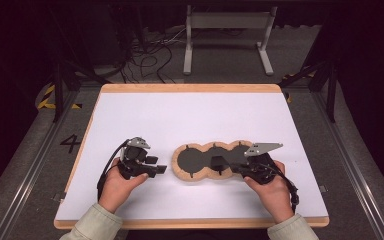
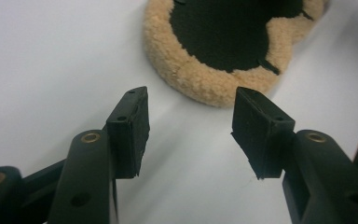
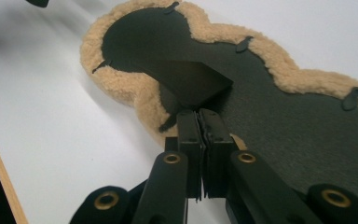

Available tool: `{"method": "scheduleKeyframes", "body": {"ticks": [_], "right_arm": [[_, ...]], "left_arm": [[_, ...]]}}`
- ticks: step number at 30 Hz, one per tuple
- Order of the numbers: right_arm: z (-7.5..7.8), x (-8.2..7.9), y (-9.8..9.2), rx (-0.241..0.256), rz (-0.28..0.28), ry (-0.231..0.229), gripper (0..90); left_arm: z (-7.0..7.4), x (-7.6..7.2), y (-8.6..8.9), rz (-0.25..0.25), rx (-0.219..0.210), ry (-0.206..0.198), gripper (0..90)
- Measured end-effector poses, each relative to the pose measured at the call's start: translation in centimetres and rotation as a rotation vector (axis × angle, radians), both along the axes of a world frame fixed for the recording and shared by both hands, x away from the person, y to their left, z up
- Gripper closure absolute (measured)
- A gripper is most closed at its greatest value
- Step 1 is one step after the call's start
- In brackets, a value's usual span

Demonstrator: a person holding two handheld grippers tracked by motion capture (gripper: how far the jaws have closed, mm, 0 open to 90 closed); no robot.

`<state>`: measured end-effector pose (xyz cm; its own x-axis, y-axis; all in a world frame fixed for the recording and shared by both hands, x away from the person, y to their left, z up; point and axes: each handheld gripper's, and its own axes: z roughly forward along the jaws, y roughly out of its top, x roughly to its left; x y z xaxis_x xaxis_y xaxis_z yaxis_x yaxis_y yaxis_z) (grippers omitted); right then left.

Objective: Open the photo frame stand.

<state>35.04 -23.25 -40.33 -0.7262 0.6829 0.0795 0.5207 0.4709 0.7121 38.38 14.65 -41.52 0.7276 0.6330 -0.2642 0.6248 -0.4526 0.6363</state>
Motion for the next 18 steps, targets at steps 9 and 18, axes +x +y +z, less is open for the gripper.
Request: {"method": "scheduleKeyframes", "body": {"ticks": [9,18], "right_arm": [[1.9,-0.7,-1.6,-0.008,-0.044,-0.054,85.3],[2.7,-0.8,-3.7,0.049,-0.113,-0.081,79.2]], "left_arm": [[0.2,0.3,0.0,0.017,-0.018,-0.032,45.1],[0.3,0.2,-0.2,0.023,-0.029,-0.041,46.0]]}}
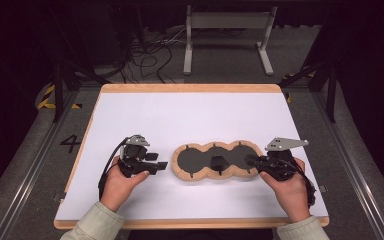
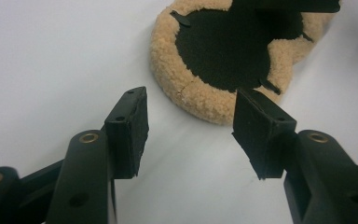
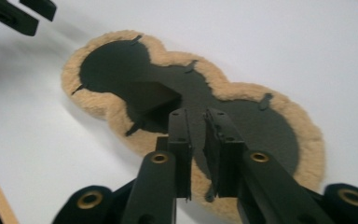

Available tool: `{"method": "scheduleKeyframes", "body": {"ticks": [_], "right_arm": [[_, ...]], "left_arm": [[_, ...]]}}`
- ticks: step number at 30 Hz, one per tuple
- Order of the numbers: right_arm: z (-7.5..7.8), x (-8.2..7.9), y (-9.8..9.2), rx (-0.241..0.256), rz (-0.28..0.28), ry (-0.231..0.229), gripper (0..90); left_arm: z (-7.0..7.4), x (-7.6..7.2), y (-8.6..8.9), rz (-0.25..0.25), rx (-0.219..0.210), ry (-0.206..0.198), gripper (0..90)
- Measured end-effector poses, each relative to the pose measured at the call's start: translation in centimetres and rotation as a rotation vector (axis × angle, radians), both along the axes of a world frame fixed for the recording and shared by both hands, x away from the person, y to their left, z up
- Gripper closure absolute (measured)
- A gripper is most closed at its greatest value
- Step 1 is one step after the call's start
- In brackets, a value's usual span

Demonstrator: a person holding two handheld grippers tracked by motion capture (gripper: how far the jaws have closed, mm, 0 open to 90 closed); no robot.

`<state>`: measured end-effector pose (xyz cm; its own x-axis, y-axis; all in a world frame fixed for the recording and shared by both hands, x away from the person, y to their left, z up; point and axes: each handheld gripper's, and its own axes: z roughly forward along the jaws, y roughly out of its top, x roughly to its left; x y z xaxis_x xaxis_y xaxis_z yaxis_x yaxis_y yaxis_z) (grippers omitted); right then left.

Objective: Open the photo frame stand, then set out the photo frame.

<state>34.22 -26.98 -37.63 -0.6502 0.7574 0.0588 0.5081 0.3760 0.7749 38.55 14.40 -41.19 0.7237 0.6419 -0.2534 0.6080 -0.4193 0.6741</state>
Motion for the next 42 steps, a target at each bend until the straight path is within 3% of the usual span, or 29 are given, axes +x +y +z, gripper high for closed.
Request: {"method": "scheduleKeyframes", "body": {"ticks": [8,14,17,22,25,35,42], "right_arm": [[0.0,0.3,-1.5,0.007,-0.081,-0.002,60.6],[-0.5,0.9,-2.3,-0.005,-0.090,0.012,56.2],[-1.0,1.3,-2.6,0.002,-0.092,0.043,53.0],[-2.1,1.9,-3.2,0.016,-0.101,0.082,56.2],[-2.7,2.2,-3.7,0.030,-0.114,0.114,56.0],[-4.1,3.1,-4.1,0.029,-0.122,0.240,30.3],[-5.1,3.6,-4.1,-0.010,-0.131,0.275,26.9]], "left_arm": [[-0.3,0.2,0.2,0.034,0.001,0.003,43.4],[-1.2,0.6,-0.1,0.045,-0.015,0.020,38.1],[-1.5,0.7,-0.1,0.043,-0.009,0.029,37.3],[-2.8,1.1,-0.4,0.058,0.016,0.049,36.6],[-3.3,1.3,-0.4,0.065,0.007,0.064,36.3],[-3.9,1.4,-1.3,0.046,0.020,0.102,35.4],[-3.9,1.3,-1.8,0.041,0.038,0.099,31.9]]}}
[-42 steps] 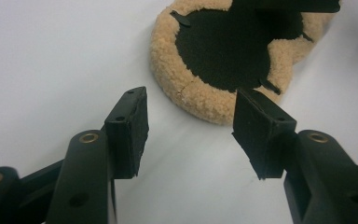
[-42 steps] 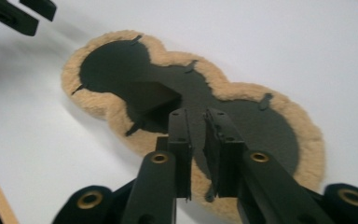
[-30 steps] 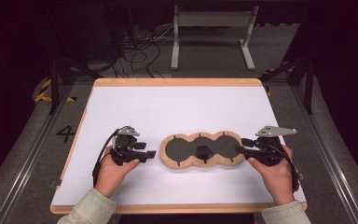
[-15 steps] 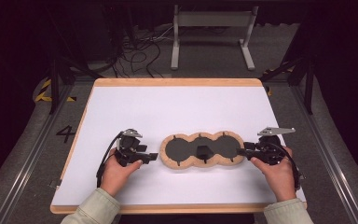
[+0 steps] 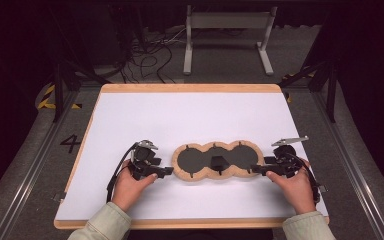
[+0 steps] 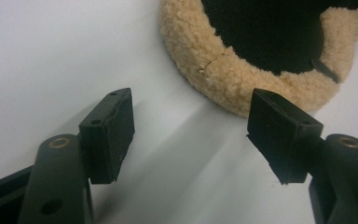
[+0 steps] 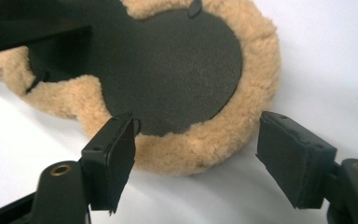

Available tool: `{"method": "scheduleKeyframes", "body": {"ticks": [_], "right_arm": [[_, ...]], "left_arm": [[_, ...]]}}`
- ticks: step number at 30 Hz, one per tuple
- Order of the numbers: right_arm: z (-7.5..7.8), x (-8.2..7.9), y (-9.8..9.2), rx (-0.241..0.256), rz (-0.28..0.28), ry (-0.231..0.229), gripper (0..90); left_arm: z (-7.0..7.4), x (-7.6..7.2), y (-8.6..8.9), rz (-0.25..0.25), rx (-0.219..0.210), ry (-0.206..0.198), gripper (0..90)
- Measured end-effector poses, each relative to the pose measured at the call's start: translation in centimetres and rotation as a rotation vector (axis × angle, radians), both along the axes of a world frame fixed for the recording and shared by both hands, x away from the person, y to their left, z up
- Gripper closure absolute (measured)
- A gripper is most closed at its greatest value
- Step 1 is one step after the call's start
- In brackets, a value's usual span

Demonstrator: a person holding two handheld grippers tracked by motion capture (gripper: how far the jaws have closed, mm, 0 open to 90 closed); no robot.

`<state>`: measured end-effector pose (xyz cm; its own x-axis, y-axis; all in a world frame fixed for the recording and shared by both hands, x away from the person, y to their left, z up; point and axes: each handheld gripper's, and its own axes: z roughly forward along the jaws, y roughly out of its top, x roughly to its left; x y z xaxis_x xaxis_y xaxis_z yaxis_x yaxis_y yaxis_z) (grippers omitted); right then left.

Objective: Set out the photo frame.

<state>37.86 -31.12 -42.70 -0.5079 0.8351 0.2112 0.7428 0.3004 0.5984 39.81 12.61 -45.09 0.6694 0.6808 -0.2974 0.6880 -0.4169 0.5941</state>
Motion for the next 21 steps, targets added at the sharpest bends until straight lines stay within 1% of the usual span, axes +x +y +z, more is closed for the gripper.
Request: {"method": "scheduleKeyframes", "body": {"ticks": [2,3,5,6,9,12,13,15,16,17,19,20,21], "right_arm": [[-0.3,0.2,0.0,0.008,-0.003,0.016,23.3],[-0.5,0.3,0.1,0.013,0.000,0.026,21.8],[-0.7,0.5,0.2,0.025,0.008,0.035,19.9],[-0.7,0.5,0.2,0.034,0.011,0.042,18.4],[-1.1,0.6,0.4,0.034,0.023,0.057,13.5],[-1.1,0.6,0.5,0.031,0.032,0.054,13.9],[-1.2,0.6,0.4,0.031,0.037,0.052,14.0],[-1.2,0.6,0.4,0.035,0.043,0.050,14.2],[-1.2,0.6,0.4,0.035,0.043,0.050,14.2],[-1.2,0.6,0.3,0.036,0.048,0.049,14.2],[-1.3,0.5,0.2,0.041,0.058,0.043,14.5],[-1.3,0.5,0.1,0.044,0.060,0.043,14.9],[-1.3,0.5,0.0,0.046,0.062,0.043,15.4]], "left_arm": [[0.0,0.0,-0.1,-0.003,-0.002,-0.002,30.3],[0.0,0.0,-0.2,-0.003,-0.003,0.003,29.5],[0.0,0.0,-0.3,-0.007,0.003,-0.002,28.5],[0.0,0.0,-0.3,-0.010,0.011,-0.011,28.6],[0.0,0.0,-0.4,-0.011,0.012,-0.008,28.2],[0.0,0.0,-0.4,-0.012,0.012,-0.007,27.8],[0.0,0.0,-0.5,-0.014,0.001,0.007,27.7],[0.0,0.1,-0.6,-0.019,-0.001,0.001,27.6],[0.0,0.0,-0.7,-0.017,-0.001,0.010,27.6],[0.0,0.1,-0.8,-0.021,0.007,-0.004,27.6],[0.1,0.1,-1.1,-0.022,0.011,-0.001,28.1],[0.1,0.1,-1.1,-0.023,0.005,0.003,28.3],[0.2,0.3,-1.2,-0.019,-0.023,0.018,28.3]]}}
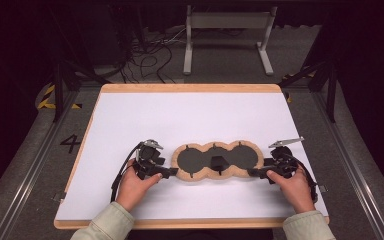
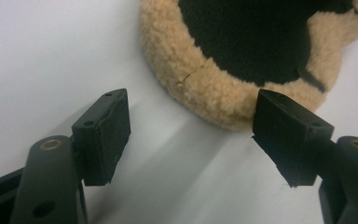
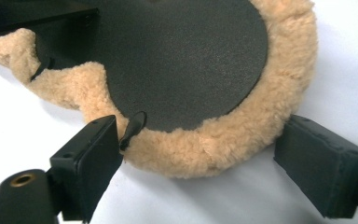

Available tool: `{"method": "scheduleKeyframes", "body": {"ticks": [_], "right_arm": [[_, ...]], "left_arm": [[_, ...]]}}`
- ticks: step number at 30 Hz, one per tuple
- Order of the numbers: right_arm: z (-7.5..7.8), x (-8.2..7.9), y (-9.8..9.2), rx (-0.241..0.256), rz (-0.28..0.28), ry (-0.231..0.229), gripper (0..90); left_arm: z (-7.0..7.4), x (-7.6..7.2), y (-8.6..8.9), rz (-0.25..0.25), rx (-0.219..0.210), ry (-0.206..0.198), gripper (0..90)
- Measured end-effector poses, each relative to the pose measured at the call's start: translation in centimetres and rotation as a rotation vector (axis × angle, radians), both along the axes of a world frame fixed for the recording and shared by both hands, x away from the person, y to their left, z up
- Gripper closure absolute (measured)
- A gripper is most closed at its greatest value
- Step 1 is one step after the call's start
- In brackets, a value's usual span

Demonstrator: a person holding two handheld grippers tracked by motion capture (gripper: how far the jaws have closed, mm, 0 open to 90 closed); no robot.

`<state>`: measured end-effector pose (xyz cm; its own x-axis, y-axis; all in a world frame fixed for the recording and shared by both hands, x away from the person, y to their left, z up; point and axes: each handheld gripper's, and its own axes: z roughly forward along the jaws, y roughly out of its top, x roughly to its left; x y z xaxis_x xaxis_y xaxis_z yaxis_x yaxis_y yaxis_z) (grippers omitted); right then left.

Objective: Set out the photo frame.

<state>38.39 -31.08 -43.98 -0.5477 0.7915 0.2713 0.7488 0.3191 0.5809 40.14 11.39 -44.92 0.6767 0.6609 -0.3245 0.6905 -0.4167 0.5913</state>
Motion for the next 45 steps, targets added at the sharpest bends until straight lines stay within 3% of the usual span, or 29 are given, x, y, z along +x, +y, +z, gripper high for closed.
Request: {"method": "scheduleKeyframes", "body": {"ticks": [2,5,8,10,14,21,25,30,35,42,45], "right_arm": [[0.0,0.0,-0.1,0.006,0.004,0.000,15.7],[0.0,0.0,-0.1,0.004,0.005,-0.001,15.7],[0.0,0.0,-0.1,0.006,0.003,-0.001,15.7],[0.0,0.0,-0.1,0.006,0.004,0.000,15.5],[0.0,0.0,-0.2,0.012,0.012,0.004,14.3],[-0.1,-0.1,-0.1,0.002,0.030,-0.004,12.7],[-0.2,-0.2,-0.1,0.008,0.025,-0.008,11.4],[-0.2,-0.1,-0.1,0.011,0.015,-0.009,12.3],[0.0,-0.2,-0.3,0.030,-0.017,-0.009,19.4],[1.2,-0.8,-1.0,0.099,-0.070,-0.066,31.0],[1.7,-1.1,-1.1,0.103,-0.084,-0.098,35.0]], "left_arm": [[0.0,0.1,0.0,-0.001,-0.007,0.014,28.7],[-0.2,0.4,-0.2,-0.012,-0.063,0.047,30.1],[-0.3,0.5,-0.2,-0.004,-0.076,0.064,30.7],[-0.5,0.6,-0.3,-0.028,-0.105,0.086,30.4],[-0.1,0.2,-1.8,-0.040,-0.036,0.047,25.1],[-0.1,0.2,-2.1,-0.033,-0.033,0.054,21.8],[0.1,0.0,-2.7,-0.025,0.001,0.060,18.4],[0.2,0.0,-2.8,-0.025,0.005,0.067,17.8],[0.2,0.0,-2.9,-0.013,0.011,0.056,18.2],[0.4,-0.3,-3.0,0.013,0.027,0.038,19.9],[0.7,-0.5,-2.8,0.031,0.037,-0.005,24.1]]}}
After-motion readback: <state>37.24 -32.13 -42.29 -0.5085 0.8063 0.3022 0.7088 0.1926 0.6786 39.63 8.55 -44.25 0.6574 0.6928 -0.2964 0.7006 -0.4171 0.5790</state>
